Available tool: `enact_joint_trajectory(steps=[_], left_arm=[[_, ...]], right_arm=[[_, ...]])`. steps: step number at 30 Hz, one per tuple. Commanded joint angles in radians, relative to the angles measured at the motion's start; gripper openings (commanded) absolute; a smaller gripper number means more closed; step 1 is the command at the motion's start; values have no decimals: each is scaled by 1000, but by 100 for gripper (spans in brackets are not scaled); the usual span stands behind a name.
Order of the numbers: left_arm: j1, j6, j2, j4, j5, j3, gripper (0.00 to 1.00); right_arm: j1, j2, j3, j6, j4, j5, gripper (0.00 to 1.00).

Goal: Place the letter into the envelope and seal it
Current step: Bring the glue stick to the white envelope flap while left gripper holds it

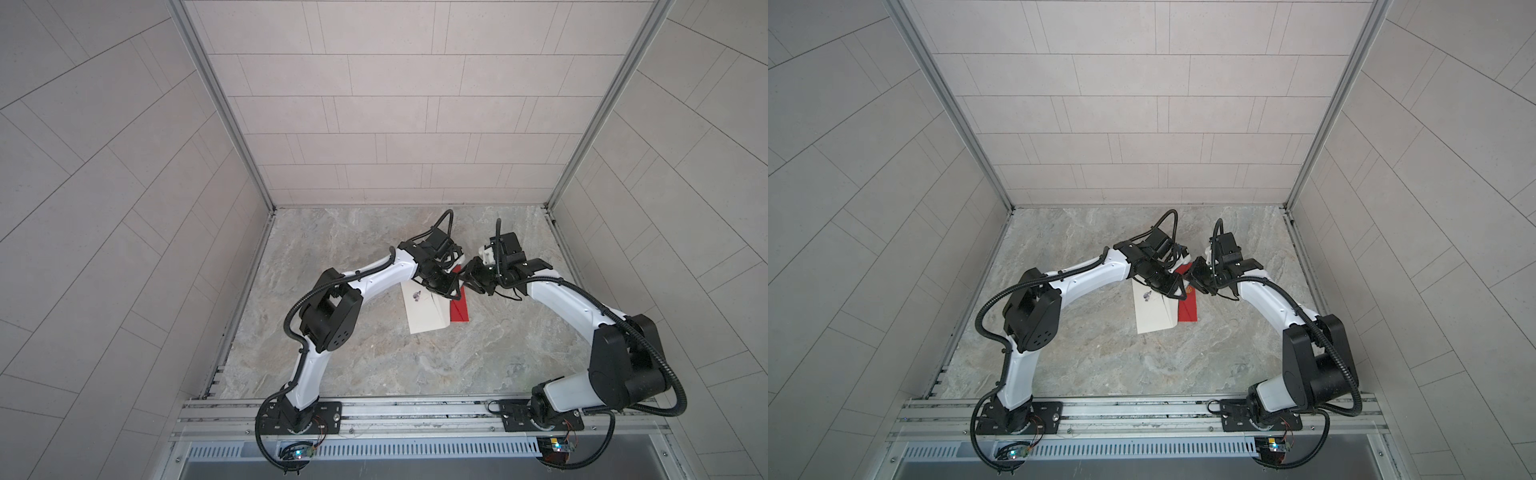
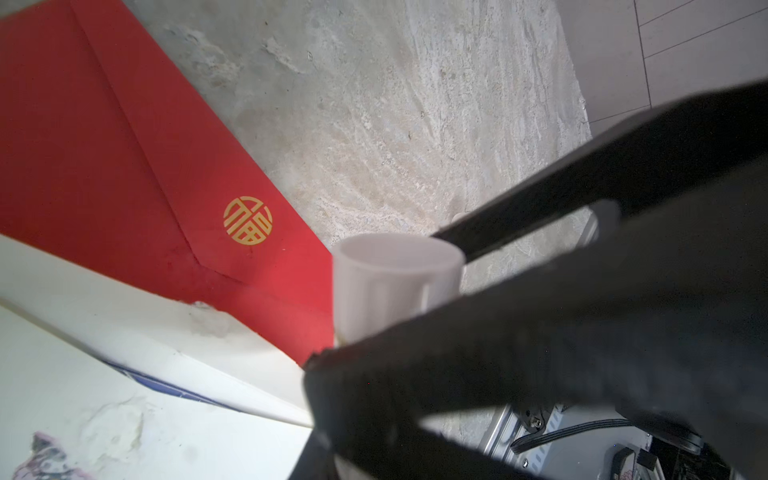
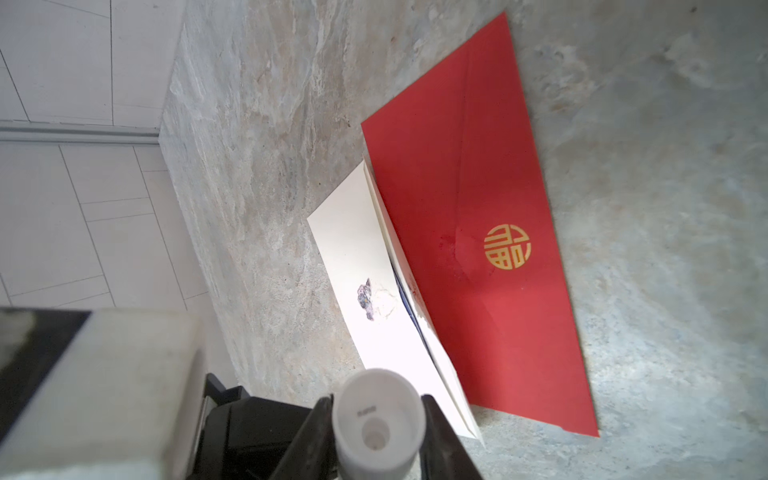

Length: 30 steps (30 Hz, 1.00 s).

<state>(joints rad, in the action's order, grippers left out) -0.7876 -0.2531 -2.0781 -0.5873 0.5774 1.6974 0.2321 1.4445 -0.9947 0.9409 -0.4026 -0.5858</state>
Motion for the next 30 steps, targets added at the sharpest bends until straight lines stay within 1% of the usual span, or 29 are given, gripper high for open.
enact_joint_trajectory(steps=[1, 3, 6, 9, 11, 15, 17, 19, 22, 24, 29, 30], left_arm=[[5, 59, 77, 21, -20, -47, 0], [4, 84, 110, 34, -13, -88, 0], [4, 120, 161, 62, -2, -150, 0], [3, 157, 201, 70, 8, -188, 0], [3, 178, 218, 64, 18, -202, 0], [1, 205, 232, 45, 31, -215, 0], [1, 213, 234, 38, 31, -219, 0], [1, 215, 234, 39, 21, -222, 0], [0, 217, 231, 37, 8, -223, 0], [1, 218, 228, 37, 4, -221, 0], [0, 238, 227, 22, -4, -216, 0], [1, 243, 226, 17, -5, -214, 0]], right_arm=[[-20, -21, -39, -100, -66, -51, 60], [-49, -5, -39, -136, -62, -134, 64], [-82, 18, -26, -164, -31, -263, 65], [-85, 43, -24, -202, -28, -372, 62], [-84, 48, -16, -207, -16, -413, 60], [-81, 46, 0, -192, 24, -442, 56], [-77, 53, -3, -192, 23, -447, 53], [-72, 64, -6, -188, 20, -457, 47], [-61, 81, -6, -191, 6, -468, 42], [-52, 83, -3, -200, -7, -468, 40], [-42, 72, -1, -227, -46, -467, 39], [-41, 68, -2, -229, -50, -466, 37]])
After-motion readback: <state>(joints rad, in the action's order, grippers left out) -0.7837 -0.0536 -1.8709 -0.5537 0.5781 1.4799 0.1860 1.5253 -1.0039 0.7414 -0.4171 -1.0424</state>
